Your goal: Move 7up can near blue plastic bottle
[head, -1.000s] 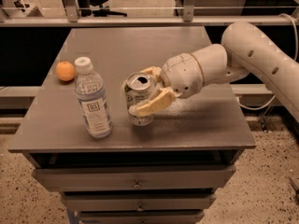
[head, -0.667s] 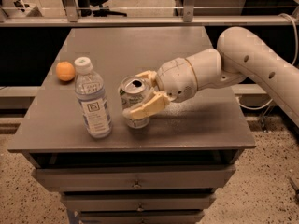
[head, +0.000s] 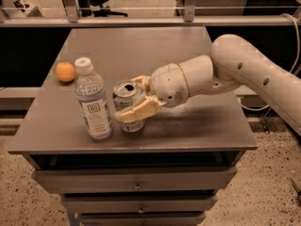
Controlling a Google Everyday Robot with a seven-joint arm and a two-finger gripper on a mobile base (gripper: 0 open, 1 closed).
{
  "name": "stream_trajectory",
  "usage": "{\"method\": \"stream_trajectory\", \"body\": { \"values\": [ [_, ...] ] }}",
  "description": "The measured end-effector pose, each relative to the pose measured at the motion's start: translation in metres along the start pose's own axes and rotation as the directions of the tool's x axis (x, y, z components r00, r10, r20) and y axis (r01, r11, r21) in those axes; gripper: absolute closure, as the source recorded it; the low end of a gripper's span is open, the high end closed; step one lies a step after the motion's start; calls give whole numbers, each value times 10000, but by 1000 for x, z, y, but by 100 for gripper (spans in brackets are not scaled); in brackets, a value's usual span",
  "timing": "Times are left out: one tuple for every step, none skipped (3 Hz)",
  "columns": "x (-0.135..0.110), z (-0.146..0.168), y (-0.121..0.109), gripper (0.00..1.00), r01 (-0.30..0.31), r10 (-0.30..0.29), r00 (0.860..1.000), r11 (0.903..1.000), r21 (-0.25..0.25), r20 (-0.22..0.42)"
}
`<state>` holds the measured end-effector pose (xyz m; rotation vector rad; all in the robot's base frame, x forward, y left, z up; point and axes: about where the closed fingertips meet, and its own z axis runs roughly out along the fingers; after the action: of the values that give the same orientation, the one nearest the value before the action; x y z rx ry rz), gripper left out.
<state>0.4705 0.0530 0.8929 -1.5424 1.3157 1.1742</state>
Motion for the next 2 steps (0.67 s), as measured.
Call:
{"method": "stream_trajectory", "body": {
  "values": [
    [1, 8, -1, 40, -137, 137, 9999, 9999, -4, 88],
    [3, 12, -2, 16, -237, 237, 9996, 9997, -14, 164]
  ]
}}
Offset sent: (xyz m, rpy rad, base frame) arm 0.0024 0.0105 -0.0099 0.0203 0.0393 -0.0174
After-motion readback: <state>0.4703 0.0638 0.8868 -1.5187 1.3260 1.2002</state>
